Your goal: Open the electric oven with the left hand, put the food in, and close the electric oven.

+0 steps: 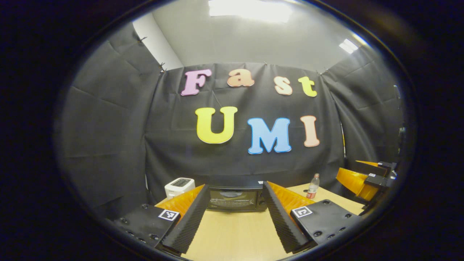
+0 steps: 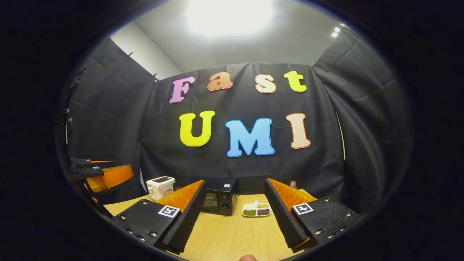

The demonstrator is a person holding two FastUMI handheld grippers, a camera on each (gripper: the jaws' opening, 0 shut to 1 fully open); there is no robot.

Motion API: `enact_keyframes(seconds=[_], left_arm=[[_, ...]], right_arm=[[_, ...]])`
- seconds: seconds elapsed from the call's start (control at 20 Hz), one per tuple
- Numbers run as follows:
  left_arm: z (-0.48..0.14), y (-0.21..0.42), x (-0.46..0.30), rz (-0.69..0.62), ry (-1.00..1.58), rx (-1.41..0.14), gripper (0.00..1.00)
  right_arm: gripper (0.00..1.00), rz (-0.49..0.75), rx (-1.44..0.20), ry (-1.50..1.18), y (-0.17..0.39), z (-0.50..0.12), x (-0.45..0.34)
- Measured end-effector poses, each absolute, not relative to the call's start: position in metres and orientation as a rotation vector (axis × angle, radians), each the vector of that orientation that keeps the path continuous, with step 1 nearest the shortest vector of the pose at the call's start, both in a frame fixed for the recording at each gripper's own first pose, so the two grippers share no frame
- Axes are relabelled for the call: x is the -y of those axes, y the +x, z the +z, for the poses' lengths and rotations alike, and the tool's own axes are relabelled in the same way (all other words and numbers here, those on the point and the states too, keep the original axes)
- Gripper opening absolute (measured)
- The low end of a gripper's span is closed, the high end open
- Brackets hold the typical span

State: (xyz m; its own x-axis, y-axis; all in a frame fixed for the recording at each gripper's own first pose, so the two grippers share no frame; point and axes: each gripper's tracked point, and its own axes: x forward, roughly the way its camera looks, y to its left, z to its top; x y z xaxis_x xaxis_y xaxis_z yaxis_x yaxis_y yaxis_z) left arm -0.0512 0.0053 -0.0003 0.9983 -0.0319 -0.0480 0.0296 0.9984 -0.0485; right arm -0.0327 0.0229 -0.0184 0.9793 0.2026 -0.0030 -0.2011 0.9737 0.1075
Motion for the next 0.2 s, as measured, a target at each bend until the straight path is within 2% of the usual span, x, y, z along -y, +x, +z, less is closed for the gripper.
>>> enact_keyframes(seconds=[0.2], left_arm=[[0.0062,-0.0614,-0.0142,-0.024,-0.05,-0.035,1.0]], right_arm=[[0.98,0.208,-0.008,0.106,-0.0394,-0.0105,-0.0309]])
